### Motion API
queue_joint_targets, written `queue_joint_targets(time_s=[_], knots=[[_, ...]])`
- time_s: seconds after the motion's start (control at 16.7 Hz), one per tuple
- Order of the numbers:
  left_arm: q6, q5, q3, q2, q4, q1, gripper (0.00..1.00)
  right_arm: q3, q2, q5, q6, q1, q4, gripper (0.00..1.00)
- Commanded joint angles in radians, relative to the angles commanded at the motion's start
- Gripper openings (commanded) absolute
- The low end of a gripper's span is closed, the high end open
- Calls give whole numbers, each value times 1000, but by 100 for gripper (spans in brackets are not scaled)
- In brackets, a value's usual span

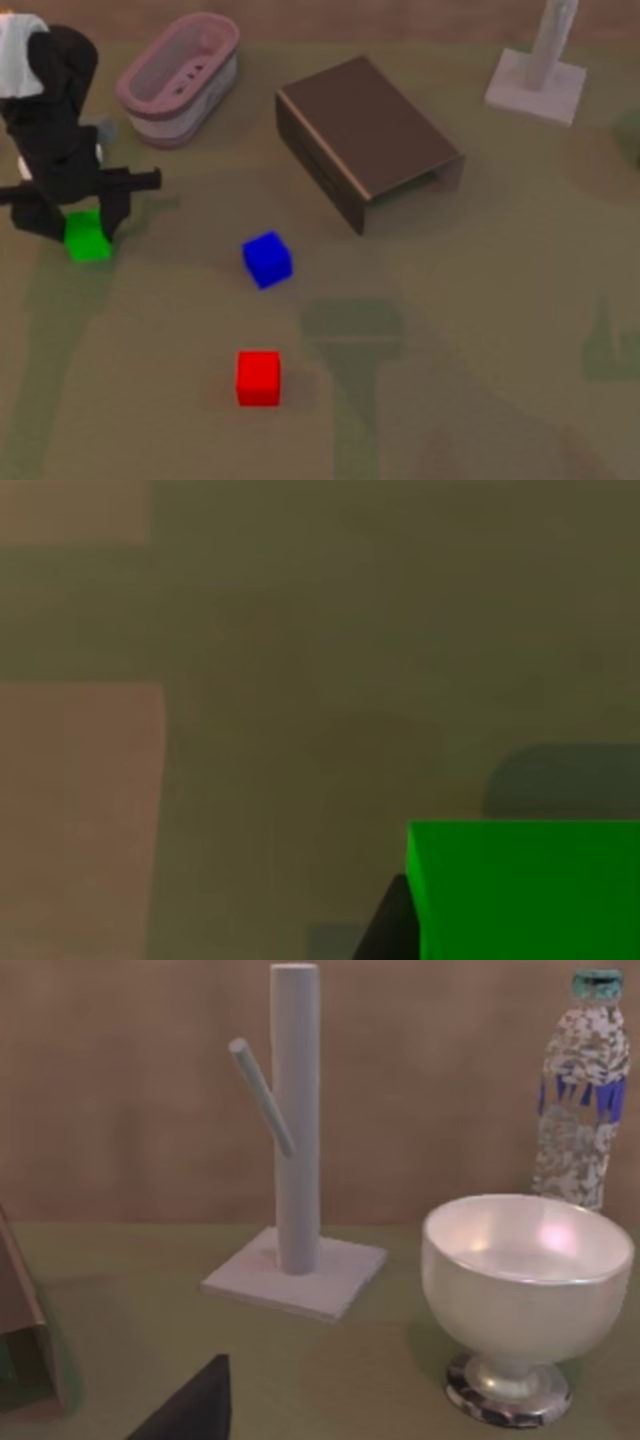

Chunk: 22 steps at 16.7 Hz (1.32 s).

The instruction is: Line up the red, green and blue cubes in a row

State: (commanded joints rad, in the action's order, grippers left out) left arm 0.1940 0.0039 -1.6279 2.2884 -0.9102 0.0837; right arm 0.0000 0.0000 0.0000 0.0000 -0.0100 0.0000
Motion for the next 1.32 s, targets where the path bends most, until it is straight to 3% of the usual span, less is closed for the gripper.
queue_joint_targets(time_s=[0.42,0.84,1.08,1.32], knots=[[-3,-3,-7,-16,-8,-1,0,0,0,0,0,0,0,100],[0,-4,-144,-85,-221,-19,0,0,0,0,0,0,0,100],[0,-4,-159,-96,-240,-21,0,0,0,0,0,0,0,100],[30,-5,-153,-96,-239,22,0,0,0,0,0,0,0,100]])
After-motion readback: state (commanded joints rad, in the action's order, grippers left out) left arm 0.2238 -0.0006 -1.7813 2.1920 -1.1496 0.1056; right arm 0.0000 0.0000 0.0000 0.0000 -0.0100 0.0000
